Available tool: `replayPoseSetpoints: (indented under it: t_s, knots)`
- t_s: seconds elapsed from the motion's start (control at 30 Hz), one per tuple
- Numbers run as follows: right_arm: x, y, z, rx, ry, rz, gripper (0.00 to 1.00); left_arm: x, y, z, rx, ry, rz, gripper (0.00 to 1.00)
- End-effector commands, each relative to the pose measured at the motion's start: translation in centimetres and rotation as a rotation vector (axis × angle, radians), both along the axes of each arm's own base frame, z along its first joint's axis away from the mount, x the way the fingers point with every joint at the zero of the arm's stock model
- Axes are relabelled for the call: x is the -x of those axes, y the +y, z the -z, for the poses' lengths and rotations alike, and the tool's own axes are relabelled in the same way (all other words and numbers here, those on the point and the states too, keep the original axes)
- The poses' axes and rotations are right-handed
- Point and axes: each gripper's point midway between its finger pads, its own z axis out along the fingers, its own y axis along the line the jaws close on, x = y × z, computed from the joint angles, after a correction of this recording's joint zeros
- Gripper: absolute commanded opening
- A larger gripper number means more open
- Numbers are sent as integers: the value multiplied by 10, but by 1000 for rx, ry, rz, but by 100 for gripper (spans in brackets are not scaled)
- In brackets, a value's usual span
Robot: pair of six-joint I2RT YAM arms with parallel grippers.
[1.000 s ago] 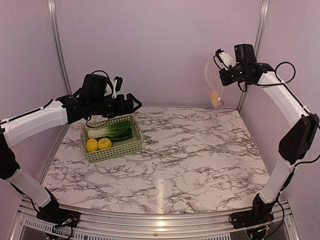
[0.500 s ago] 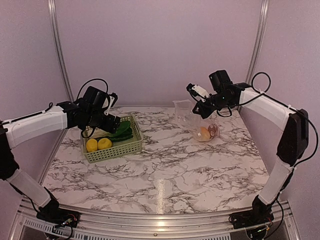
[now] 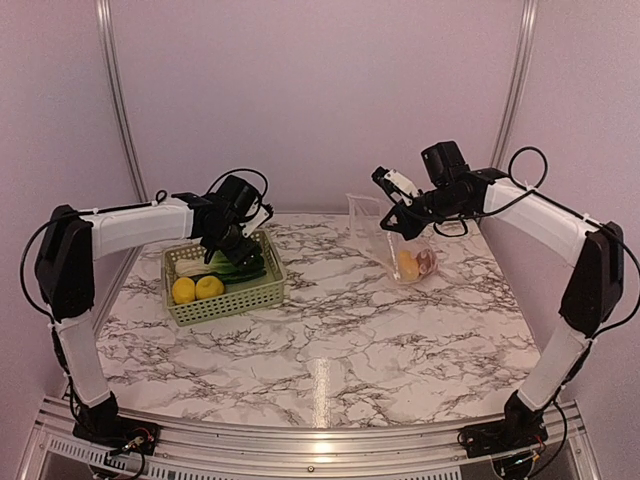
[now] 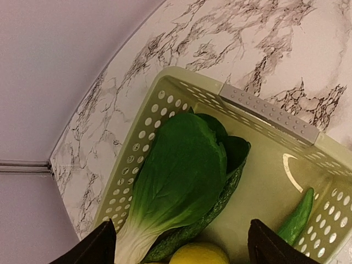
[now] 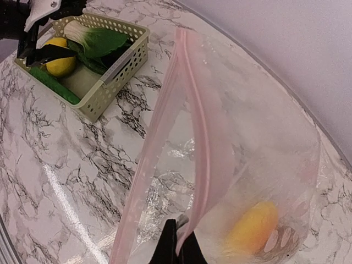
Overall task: Place the food in the zip-top bag and seal the zipper
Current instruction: Pick up the fake vegetable from the bin.
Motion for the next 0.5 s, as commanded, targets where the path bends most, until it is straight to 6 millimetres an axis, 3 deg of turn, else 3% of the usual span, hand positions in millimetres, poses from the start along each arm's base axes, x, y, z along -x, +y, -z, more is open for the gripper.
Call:
replayPoseSetpoints:
  t_s: [0.0,0.23,0.47]
  knots:
    - [8,4,-24,-47,-45,-16,0,-1,8,14,-147,48,56,85]
    - [9,5,-23,-49,-40,-16,0,-8,4,34,-236,101,104,82]
    - [9,4,-22,-44,-35,-12,0,-16,2,68,-315,153,115,83]
